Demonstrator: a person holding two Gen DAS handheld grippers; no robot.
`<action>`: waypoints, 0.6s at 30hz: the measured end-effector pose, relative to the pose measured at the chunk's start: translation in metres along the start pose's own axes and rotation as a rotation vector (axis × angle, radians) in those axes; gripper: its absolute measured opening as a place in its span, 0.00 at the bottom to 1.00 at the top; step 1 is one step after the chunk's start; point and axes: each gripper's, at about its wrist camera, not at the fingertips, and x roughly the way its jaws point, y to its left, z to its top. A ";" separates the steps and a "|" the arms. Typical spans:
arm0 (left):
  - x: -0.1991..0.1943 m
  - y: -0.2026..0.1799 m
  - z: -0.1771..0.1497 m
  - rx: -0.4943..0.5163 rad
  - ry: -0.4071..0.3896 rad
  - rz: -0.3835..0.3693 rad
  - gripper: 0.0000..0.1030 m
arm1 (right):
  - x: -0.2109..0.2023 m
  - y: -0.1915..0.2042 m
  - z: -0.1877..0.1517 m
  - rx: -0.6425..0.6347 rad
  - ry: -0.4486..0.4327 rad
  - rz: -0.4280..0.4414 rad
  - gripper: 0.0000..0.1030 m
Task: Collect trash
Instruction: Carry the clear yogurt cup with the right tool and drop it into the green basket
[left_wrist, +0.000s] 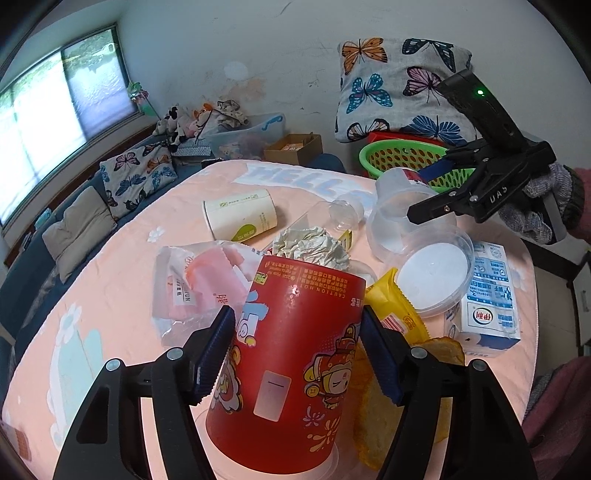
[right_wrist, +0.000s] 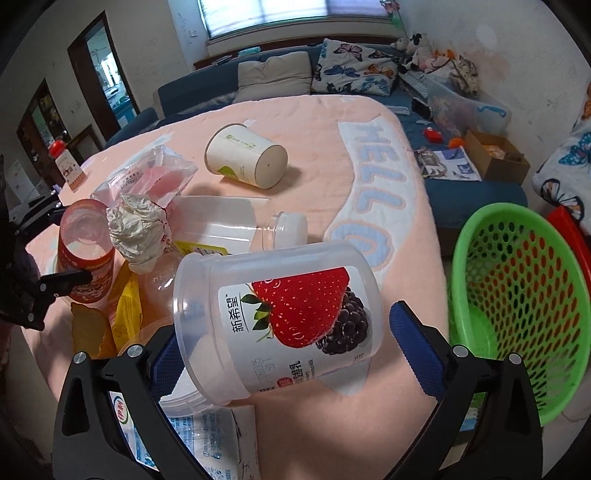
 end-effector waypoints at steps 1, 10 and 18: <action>0.000 0.000 0.000 0.003 0.001 0.000 0.66 | 0.001 -0.002 0.000 0.006 0.000 0.013 0.96; 0.006 -0.003 0.000 0.013 0.006 -0.002 0.69 | 0.011 -0.006 0.000 0.004 0.018 0.060 0.93; 0.000 -0.008 0.000 0.019 -0.012 0.010 0.64 | -0.002 -0.001 0.001 0.010 -0.026 0.026 0.90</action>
